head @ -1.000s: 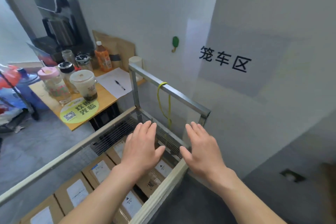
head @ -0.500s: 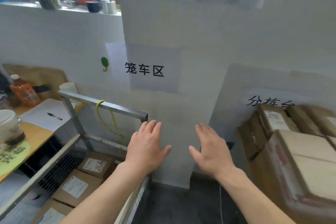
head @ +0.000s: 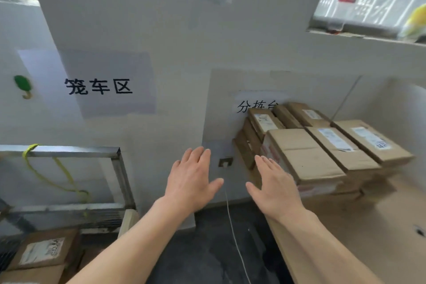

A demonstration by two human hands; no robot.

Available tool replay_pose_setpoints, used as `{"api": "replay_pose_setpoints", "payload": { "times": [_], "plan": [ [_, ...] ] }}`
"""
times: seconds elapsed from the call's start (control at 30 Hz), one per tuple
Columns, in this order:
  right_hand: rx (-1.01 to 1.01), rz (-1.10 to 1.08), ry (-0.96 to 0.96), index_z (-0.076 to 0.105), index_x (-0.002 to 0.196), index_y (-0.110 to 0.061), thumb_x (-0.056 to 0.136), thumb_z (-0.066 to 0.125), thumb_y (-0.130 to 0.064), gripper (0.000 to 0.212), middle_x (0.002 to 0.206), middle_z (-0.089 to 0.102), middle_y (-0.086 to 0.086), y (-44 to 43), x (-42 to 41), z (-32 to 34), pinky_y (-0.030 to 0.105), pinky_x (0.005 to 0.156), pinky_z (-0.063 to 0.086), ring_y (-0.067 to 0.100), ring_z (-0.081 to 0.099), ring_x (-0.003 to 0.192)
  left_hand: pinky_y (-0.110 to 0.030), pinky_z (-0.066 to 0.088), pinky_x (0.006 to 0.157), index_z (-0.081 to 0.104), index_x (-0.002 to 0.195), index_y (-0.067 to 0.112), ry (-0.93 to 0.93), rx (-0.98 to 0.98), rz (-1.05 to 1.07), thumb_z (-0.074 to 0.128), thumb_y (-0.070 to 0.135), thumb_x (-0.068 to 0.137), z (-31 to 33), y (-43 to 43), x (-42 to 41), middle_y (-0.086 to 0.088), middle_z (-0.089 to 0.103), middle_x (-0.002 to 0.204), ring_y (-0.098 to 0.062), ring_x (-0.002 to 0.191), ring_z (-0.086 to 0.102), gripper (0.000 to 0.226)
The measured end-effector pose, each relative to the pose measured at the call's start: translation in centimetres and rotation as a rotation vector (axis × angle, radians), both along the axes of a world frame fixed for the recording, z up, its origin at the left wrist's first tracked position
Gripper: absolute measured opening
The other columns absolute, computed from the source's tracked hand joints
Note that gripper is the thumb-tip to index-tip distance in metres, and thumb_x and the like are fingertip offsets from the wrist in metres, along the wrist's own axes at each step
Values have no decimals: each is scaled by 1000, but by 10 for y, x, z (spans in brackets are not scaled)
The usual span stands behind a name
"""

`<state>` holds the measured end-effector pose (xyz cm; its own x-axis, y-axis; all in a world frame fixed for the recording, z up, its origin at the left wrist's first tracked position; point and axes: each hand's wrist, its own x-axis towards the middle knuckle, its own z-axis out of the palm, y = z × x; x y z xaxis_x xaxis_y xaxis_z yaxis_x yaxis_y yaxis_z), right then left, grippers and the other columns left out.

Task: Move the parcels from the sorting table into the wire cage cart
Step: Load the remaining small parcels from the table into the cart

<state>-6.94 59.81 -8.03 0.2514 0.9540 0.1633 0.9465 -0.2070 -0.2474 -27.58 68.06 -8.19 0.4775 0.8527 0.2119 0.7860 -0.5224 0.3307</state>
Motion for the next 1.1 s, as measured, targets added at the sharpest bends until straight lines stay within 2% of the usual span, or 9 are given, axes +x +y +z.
{"api": "replay_pose_setpoints", "payload": {
  "times": [0.13, 0.3, 0.5, 0.6, 0.73, 0.87, 0.97, 1.03, 1.1],
  "plan": [
    [-7, -72, 14, 25, 159, -22, 95, 61, -46, 77, 164, 31, -2, -19, 24, 5, 48, 120, 33, 19, 24, 152, -42, 31, 114, 25, 155, 18, -6, 6, -80, 54, 61, 91, 2, -2, 29, 0, 28, 161, -23, 149, 22, 82],
    [-7, -139, 28, 32, 152, -24, 93, 62, -48, 70, 149, 48, -4, -32, 71, 3, 44, 104, 51, 19, 46, 137, -44, 31, 115, 25, 155, 18, -6, -7, -167, 54, 60, 92, 2, -3, 79, -1, 28, 161, -23, 150, 21, 82],
    [-18, -239, 67, 26, 159, -20, 94, 63, -50, 81, 162, 34, 1, -21, 139, -7, 45, 116, 34, 21, 28, 151, -44, 32, 115, 27, 154, 18, -13, -40, -214, 53, 63, 92, -4, 8, 150, -1, 32, 159, -21, 148, 25, 81],
    [-18, -272, 108, 26, 159, -18, 94, 62, -49, 80, 162, 35, 2, -12, 174, -10, 43, 118, 32, 21, 29, 150, -42, 33, 115, 28, 153, 18, -16, -88, -226, 54, 65, 91, -6, 14, 189, 0, 33, 158, -20, 147, 27, 83],
    [-17, -296, 144, 35, 154, -17, 93, 64, -46, 74, 149, 49, 3, -2, 211, -11, 40, 107, 42, 22, 44, 138, -41, 37, 112, 29, 153, 19, -30, -153, -219, 55, 64, 90, -10, 21, 235, 0, 34, 157, -19, 145, 30, 82],
    [-23, -303, 206, 48, 137, -16, 90, 65, -43, 57, 132, 59, 4, 7, 237, -13, 40, 93, 46, 27, 54, 121, -36, 45, 105, 34, 148, 24, -48, -241, -176, 57, 62, 90, -17, 25, 261, 3, 44, 145, -18, 133, 42, 74],
    [-34, -300, 231, 47, 137, -16, 90, 64, -44, 57, 128, 61, 5, 12, 249, -16, 42, 89, 47, 30, 56, 118, -32, 41, 100, 32, 150, 24, -63, -297, -140, 59, 59, 90, -22, 25, 271, 2, 46, 142, -18, 129, 45, 74],
    [-44, -298, 253, 47, 134, -18, 90, 63, -45, 54, 124, 62, 5, 15, 254, -18, 42, 87, 47, 30, 58, 115, -32, 45, 98, 35, 146, 28, -85, -339, -116, 61, 58, 88, -24, 24, 276, 4, 50, 136, -17, 121, 50, 70],
    [-52, -284, 265, 48, 121, -23, 88, 63, -45, 42, 111, 64, 1, 18, 259, -20, 39, 77, 46, 29, 60, 105, -34, 48, 96, 38, 142, 29, -99, -378, -86, 63, 58, 87, -27, 23, 281, 5, 54, 131, -17, 115, 54, 67]
  ]
}}
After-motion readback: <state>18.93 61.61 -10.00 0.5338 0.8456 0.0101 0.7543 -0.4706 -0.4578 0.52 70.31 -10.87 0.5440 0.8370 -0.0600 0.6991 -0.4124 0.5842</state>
